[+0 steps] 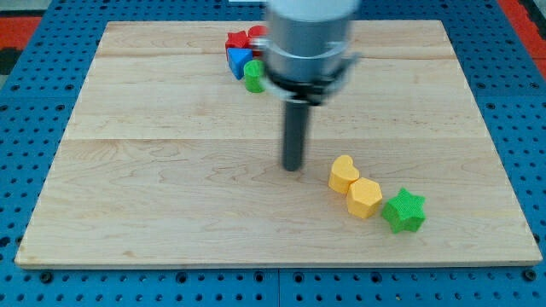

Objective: Move the red star towards bottom right of the board

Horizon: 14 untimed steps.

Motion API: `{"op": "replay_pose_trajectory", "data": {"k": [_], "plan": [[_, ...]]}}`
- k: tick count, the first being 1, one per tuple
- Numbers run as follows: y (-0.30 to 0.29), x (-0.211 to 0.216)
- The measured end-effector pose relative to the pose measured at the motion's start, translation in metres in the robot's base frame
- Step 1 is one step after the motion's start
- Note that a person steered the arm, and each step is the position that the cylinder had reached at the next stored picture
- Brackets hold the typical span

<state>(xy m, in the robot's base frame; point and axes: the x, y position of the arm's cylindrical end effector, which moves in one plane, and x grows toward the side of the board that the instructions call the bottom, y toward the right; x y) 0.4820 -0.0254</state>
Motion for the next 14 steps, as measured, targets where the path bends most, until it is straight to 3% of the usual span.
{"op": "replay_pose_trajectory", "data": {"k": [1, 2, 3, 4, 5, 7, 8, 9, 10, 11, 12, 13, 14], "plan": [[-0.121, -0.036], [-0.172, -0.118], [-0.194, -0.203], [-0.139, -0.257], [-0.073, -0.272], [0.013, -0.166], [0.030, -0.172], [0.028, -0.221], [0.080, -0.210], [0.108, -0.159], [0.085, -0.148], [0.084, -0.203], [0.045, -0.206]]}}
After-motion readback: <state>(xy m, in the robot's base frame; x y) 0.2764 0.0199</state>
